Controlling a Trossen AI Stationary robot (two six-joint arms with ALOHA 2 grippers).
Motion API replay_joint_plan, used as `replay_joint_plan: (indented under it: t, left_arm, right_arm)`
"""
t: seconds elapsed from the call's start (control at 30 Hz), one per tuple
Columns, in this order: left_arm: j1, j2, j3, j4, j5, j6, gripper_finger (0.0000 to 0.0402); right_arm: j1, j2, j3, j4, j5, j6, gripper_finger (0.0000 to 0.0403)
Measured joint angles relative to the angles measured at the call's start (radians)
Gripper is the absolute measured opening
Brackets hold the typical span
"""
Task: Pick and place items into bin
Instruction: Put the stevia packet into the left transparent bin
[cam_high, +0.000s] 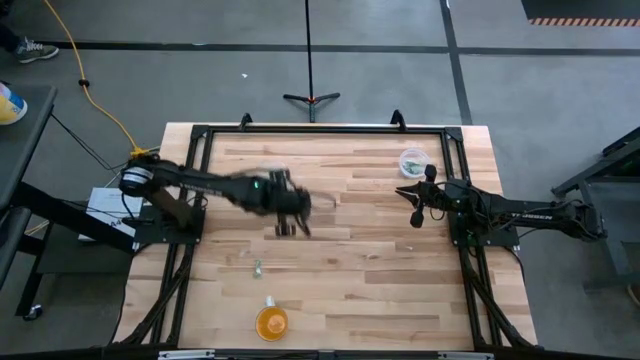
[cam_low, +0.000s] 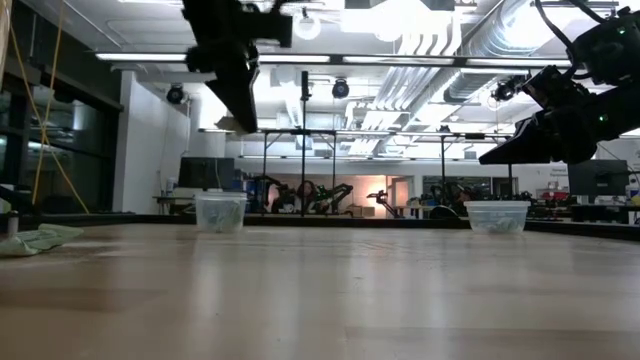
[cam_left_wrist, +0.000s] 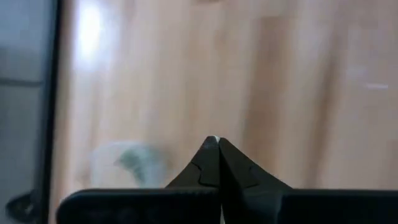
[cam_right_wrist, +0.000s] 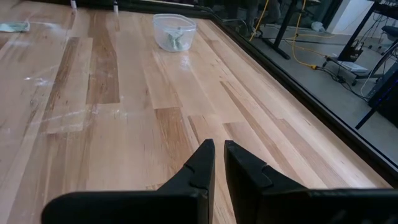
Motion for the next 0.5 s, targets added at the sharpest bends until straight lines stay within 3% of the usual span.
replay_joint_plan:
  t: [0.3, 0.5]
  left_arm:
    - [0.318, -0.01, -0.045, -0.018, 0.174, 0.113, 0.0026]
    - [0.453, -0.01, -0.078, 0.015, 0.296, 0.194, 0.0025]
  right_arm:
    - [0.0, 0.0, 0.0, -0.001, 0.0, 0.0, 0.0028]
    - [0.0, 0.0, 0.0, -0.001, -0.004, 0.0, 0.0028]
